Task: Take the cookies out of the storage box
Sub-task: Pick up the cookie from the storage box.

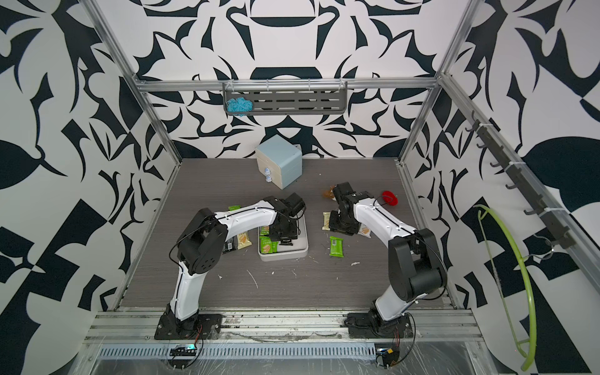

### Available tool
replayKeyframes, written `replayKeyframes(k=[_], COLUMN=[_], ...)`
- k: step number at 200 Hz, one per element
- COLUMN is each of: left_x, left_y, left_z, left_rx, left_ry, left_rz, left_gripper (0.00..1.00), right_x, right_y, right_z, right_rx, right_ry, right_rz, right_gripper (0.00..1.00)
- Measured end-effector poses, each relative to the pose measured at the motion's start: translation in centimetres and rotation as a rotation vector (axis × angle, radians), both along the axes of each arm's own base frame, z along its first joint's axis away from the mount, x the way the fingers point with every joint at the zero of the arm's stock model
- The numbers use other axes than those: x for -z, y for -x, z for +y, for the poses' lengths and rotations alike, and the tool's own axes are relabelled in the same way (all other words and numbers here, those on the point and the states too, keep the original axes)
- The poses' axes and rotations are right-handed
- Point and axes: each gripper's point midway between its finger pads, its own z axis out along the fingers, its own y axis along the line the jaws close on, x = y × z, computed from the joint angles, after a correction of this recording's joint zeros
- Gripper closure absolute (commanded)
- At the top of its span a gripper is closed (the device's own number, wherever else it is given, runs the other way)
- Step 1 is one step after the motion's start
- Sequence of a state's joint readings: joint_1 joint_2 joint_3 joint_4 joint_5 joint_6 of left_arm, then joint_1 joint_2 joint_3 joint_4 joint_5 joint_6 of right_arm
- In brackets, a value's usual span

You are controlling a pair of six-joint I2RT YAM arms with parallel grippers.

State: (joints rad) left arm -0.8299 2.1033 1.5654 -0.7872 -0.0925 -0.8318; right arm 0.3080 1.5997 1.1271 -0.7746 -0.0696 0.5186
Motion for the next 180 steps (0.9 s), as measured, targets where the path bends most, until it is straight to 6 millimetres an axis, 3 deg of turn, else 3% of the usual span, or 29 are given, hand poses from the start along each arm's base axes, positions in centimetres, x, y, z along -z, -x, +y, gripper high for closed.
replayKeyframes(k=[33,120,146,180], left_x=[0.0,-1.0,-2.8,-6.9], left_y=[0.0,-0.7,-1.4,-3.6], left_z=[0.0,-0.4,-0.3,1.5], left_rx=[0.003,0.009,0.001,-0.041], left_ry=[0.001,0.022,0.053,0.117], left_rz=[0.000,-0.020,-0.049,-0.122], left_gripper=[0.56,0.56,0.56,0.56], right_x=[0.0,-0.9,-0.9,-1.4], right_y=[0.0,0.0,-0.1,-0.7], right_z=[-0.1,-0.2,0.0,0.9], right_rx=[0.001,0.012,0.032,0.048], right_ry=[0.004,0.004,-0.007,-0.030], right_rz=[-0.001,-0.023,-0.027,-0.046], right_gripper=[0.58,0.58,0.58,0.58])
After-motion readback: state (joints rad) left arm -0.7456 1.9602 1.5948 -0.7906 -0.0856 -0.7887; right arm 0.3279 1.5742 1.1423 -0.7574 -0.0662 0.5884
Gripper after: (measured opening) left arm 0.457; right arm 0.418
